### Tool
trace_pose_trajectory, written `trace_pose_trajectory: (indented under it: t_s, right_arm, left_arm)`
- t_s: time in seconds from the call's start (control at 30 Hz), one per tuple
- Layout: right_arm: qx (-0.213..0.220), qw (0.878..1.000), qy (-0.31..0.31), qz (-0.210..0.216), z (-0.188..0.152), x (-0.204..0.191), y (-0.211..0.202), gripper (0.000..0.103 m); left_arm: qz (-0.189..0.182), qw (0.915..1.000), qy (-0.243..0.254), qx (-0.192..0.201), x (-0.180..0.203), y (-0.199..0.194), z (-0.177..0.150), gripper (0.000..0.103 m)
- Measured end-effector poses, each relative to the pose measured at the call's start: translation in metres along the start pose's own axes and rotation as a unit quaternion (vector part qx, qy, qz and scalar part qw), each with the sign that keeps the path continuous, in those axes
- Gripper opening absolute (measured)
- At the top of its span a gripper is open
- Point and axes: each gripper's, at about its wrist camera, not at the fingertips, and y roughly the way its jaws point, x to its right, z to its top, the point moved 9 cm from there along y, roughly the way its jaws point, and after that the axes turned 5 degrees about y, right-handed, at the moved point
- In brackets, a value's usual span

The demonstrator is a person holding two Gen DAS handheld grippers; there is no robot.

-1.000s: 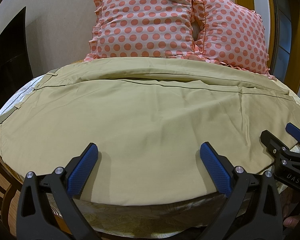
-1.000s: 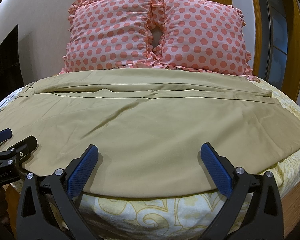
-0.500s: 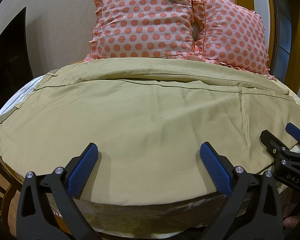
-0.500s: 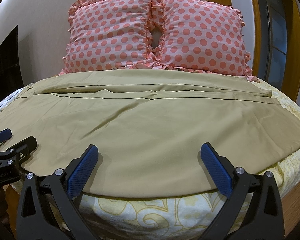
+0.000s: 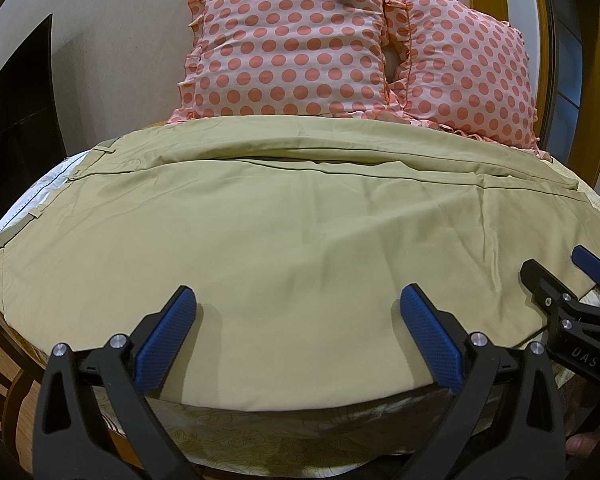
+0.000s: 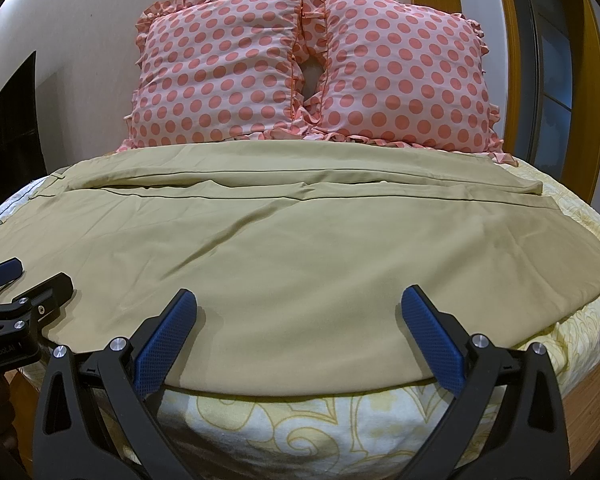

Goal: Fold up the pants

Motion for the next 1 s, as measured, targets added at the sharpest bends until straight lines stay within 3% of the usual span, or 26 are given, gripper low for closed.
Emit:
trace_pose_trajectory:
  t_s: [0.37, 0.43, 0.5, 0.57, 0.67, 0.8, 0.87, 0.9, 1.0]
  right_arm:
    - [0.009, 1.0, -0.005, 0.01, -0.004, 0.0, -0.003, 0.102]
    - [-0.019, 0.999, -0.012, 0.023, 0.001, -0.001, -0.001, 0.102]
    - [-0.049, 0.997, 0.002, 0.053, 0.023, 0.006, 0.001, 0.102]
    - [-0.031, 0.998, 0.025, 0.054, 0.061, 0.025, -0.004, 0.102]
    - [-0.002, 0.999, 0.052, 0.002, 0.131, 0.071, 0.012, 0.102]
    - [-0.048, 0.99, 0.101, -0.082, 0.192, 0.145, 0.095, 0.102]
    - [-0.088, 0.977, 0.144, -0.132, 0.208, 0.186, 0.148, 0.097]
    - [-0.104, 0.97, 0.163, -0.146, 0.212, 0.203, 0.17, 0.085]
    - [-0.144, 0.943, 0.239, -0.183, 0.214, 0.25, 0.229, 0.074]
  left_arm:
    - [-0.005, 1.0, 0.004, -0.004, 0.0, 0.001, 0.001, 0.101]
    - [-0.014, 0.9998, 0.005, -0.013, 0.0, -0.001, 0.004, 0.101]
    - [-0.022, 0.9995, -0.002, -0.02, -0.004, 0.002, 0.01, 0.101]
    - [-0.024, 0.9995, -0.018, -0.009, -0.015, 0.001, 0.024, 0.101]
    - [-0.01, 0.9993, -0.035, 0.009, -0.03, -0.002, 0.042, 0.101]
    - [-0.002, 0.9989, -0.043, 0.016, -0.04, 0.003, 0.062, 0.101]
    - [0.002, 0.9991, -0.04, 0.017, -0.042, 0.006, 0.067, 0.101]
    - [0.006, 0.9992, -0.037, 0.018, -0.043, 0.009, 0.071, 0.101]
    - [0.01, 0.9993, -0.032, 0.019, -0.045, 0.015, 0.078, 0.101]
